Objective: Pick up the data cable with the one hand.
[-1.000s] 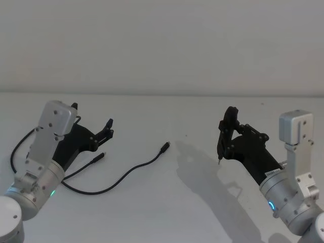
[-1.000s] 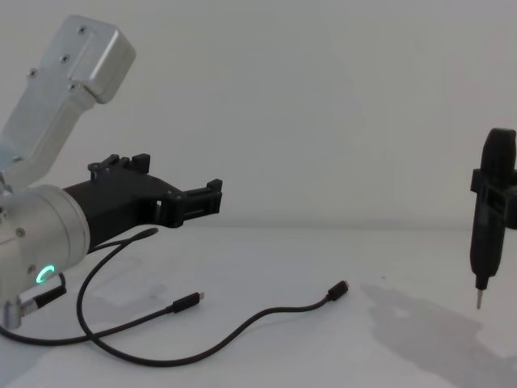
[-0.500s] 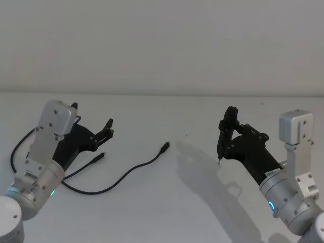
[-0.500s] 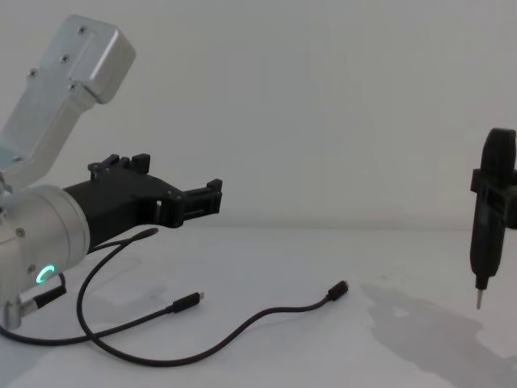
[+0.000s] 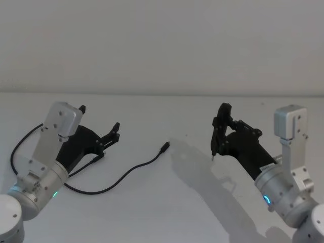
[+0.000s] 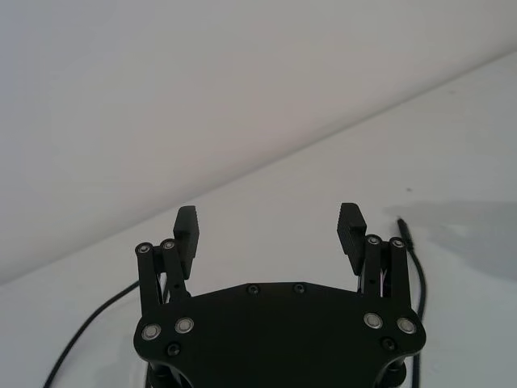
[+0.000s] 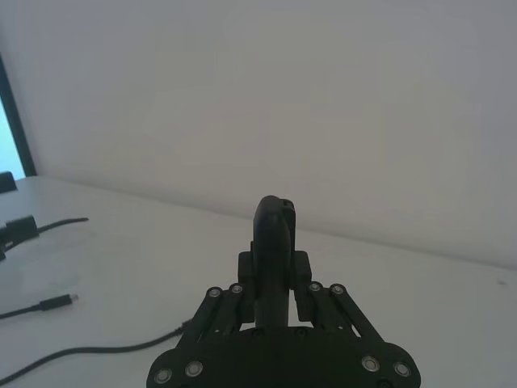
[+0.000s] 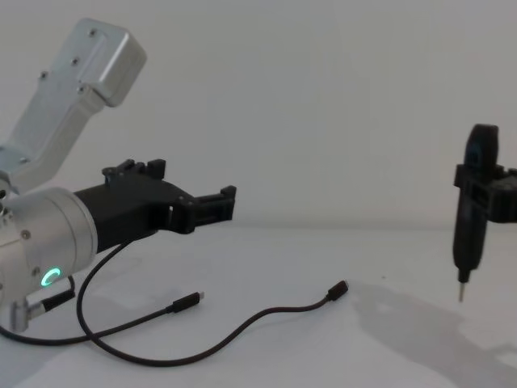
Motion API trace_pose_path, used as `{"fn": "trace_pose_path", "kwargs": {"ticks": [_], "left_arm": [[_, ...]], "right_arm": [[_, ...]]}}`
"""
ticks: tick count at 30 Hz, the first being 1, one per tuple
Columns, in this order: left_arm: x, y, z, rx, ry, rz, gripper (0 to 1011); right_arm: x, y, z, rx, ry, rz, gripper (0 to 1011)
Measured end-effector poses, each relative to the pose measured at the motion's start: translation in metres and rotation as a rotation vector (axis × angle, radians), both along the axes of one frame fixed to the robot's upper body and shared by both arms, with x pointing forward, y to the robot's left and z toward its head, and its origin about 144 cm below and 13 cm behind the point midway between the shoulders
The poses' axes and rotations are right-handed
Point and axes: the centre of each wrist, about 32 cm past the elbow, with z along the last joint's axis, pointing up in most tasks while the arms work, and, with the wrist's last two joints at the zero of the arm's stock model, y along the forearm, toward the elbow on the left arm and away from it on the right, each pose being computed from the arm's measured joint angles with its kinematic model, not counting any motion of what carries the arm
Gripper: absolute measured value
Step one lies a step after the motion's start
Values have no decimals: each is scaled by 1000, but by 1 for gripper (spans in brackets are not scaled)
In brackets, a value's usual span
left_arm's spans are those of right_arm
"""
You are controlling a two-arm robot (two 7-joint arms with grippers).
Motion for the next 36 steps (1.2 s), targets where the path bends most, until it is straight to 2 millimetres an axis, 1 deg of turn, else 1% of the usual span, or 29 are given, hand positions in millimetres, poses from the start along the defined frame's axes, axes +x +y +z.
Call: {"fn": "trace_pose_path", "kwargs": {"ticks": [3, 10, 19, 28, 36], "left_arm": [[0, 0, 0, 4, 10, -19, 1001], [0, 2, 3, 25, 62, -101, 1001], [1, 8, 15, 75, 148, -205, 1001], [8, 11, 26, 109, 228, -268, 1001], [18, 12, 28, 134, 297, -299, 1001]], "right_arm": [[6, 1, 1, 3, -5, 16, 275], [27, 5, 2, 11, -19, 73, 274], [54, 9, 0, 11, -16, 124, 275], [72, 10, -2, 24, -14, 159, 274], [83, 10, -2, 39, -27, 178, 275]]}}
